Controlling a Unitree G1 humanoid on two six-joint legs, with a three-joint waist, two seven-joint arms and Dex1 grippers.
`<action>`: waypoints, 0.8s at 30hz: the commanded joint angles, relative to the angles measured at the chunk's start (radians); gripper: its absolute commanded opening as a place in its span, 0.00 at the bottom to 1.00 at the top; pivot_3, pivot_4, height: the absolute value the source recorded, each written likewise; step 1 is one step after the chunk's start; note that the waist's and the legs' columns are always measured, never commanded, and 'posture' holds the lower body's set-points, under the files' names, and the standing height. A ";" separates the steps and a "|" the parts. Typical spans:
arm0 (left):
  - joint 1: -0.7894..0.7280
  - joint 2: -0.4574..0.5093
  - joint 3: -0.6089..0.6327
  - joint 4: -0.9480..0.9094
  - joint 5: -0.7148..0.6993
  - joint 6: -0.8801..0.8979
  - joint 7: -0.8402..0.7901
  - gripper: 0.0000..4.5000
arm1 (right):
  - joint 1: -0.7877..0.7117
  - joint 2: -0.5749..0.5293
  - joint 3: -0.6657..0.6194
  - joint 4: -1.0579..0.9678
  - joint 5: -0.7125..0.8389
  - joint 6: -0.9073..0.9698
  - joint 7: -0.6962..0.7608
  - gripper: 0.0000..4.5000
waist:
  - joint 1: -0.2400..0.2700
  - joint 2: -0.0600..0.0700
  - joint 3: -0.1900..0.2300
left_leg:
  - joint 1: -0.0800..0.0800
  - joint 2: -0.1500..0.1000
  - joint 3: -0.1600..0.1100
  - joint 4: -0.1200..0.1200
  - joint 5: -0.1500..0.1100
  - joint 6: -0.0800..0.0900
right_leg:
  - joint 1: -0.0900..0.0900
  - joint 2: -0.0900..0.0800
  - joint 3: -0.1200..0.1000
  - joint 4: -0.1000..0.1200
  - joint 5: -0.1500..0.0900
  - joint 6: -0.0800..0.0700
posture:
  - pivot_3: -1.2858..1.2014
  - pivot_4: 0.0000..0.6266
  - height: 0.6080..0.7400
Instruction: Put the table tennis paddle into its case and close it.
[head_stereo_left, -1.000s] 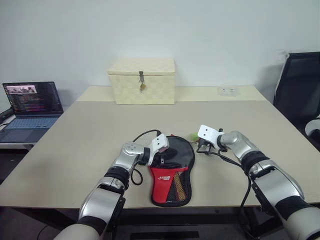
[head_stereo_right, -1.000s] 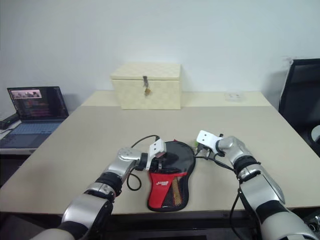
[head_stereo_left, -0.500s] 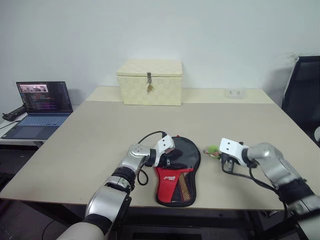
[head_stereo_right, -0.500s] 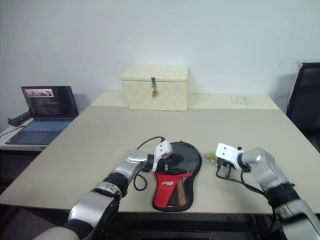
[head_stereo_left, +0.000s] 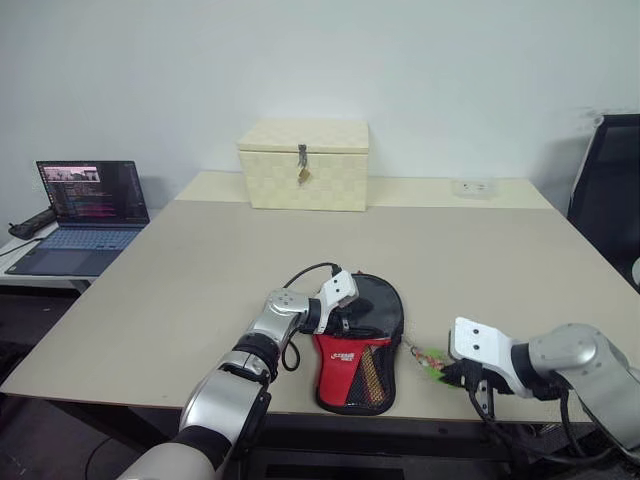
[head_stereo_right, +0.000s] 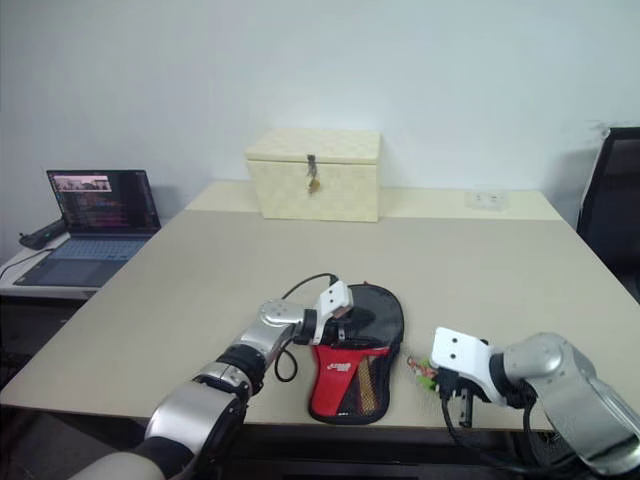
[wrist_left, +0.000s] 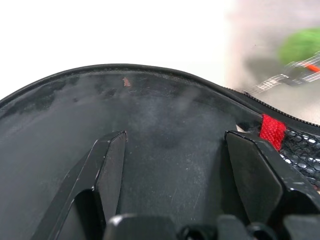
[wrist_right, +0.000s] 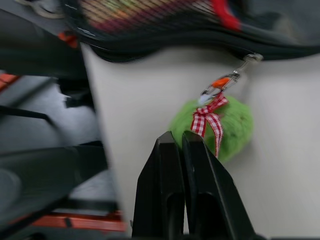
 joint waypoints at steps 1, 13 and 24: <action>0.036 -0.006 -0.045 0.051 0.061 0.019 0.024 0.76 | 0.047 -0.037 -0.028 -0.112 0.083 0.069 0.007 0.01 | 0.005 0.000 0.000 | 0.000 0.000 0.000 0.000 0.000 0.000 | 0.000 0.000 0.000 0.000 0.000 0.000 | 0.52 0.24 1.00; 0.026 -0.049 -0.041 0.062 0.061 0.041 0.032 0.76 | 0.062 -0.046 -0.118 -0.219 0.262 0.208 -0.114 0.01 | 0.003 -0.004 -0.003 | 0.001 0.001 0.001 0.001 0.000 0.000 | 0.001 0.000 0.001 -0.001 0.001 0.001 | 0.52 0.24 1.00; 0.019 -0.038 -0.025 0.063 0.051 0.038 0.031 0.76 | -0.009 0.000 -0.028 -0.077 0.255 0.168 -0.274 0.36 | 0.003 -0.004 -0.003 | 0.000 0.001 0.002 0.000 0.000 0.000 | 0.000 0.000 0.001 -0.002 0.001 0.001 | 0.52 0.24 1.00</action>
